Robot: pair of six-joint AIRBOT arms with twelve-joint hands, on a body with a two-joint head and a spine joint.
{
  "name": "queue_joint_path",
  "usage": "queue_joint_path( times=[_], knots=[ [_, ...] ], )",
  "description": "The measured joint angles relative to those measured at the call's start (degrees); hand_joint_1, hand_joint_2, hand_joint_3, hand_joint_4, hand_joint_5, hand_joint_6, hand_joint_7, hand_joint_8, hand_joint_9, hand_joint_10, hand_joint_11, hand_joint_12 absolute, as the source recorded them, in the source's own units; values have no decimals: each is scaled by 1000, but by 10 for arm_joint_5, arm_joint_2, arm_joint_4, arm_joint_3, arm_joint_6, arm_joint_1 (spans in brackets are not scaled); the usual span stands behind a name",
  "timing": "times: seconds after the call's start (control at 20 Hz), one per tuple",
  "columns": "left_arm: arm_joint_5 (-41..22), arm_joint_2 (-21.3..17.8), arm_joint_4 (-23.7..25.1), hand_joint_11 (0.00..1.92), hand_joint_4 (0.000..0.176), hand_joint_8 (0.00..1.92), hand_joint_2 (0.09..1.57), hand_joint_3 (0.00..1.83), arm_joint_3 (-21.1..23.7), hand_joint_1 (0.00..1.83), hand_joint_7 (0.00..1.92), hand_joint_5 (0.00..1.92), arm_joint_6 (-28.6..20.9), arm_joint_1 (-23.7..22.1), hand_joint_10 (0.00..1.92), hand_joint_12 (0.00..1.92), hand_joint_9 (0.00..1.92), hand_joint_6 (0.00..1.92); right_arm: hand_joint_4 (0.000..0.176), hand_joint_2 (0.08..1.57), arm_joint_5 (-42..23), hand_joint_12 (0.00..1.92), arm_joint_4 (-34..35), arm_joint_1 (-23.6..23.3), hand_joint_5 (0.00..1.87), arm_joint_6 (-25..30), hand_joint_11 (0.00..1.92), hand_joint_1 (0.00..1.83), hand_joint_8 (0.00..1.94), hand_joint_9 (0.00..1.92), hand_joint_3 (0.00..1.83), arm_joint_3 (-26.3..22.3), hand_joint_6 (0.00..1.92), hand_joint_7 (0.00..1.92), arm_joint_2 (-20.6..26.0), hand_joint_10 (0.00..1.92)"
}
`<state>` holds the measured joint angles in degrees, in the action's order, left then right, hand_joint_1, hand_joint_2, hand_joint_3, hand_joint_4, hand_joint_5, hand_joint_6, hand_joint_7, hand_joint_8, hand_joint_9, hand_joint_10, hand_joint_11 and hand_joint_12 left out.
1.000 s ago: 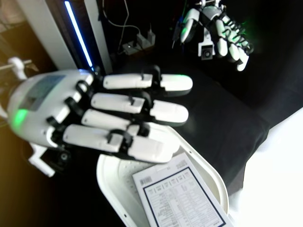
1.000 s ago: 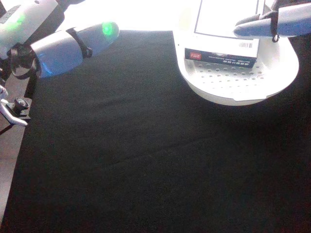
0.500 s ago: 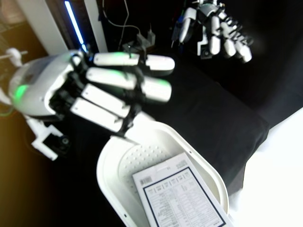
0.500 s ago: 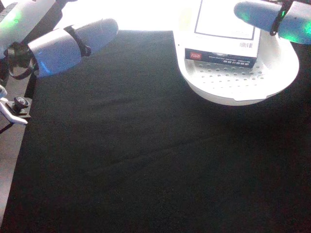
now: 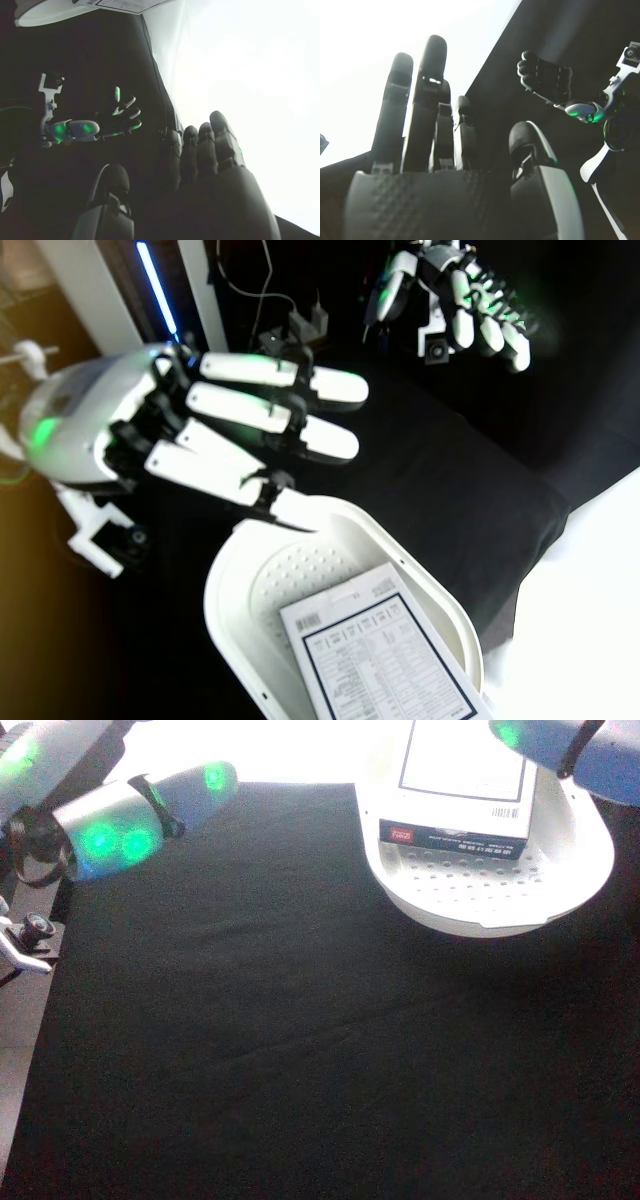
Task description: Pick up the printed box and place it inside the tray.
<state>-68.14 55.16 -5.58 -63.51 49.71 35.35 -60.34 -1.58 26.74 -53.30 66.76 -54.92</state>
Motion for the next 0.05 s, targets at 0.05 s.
queue_joint_path(
  times=[0.05],
  knots=[
    [-3,-3,3,0,2,0,1348,0,0,220,44,33,0,0,0,725,33,0,150,1129,-4,1007,2,3,246,0,222,104,11,554,0,-4,1,300,2,8]
  ],
)
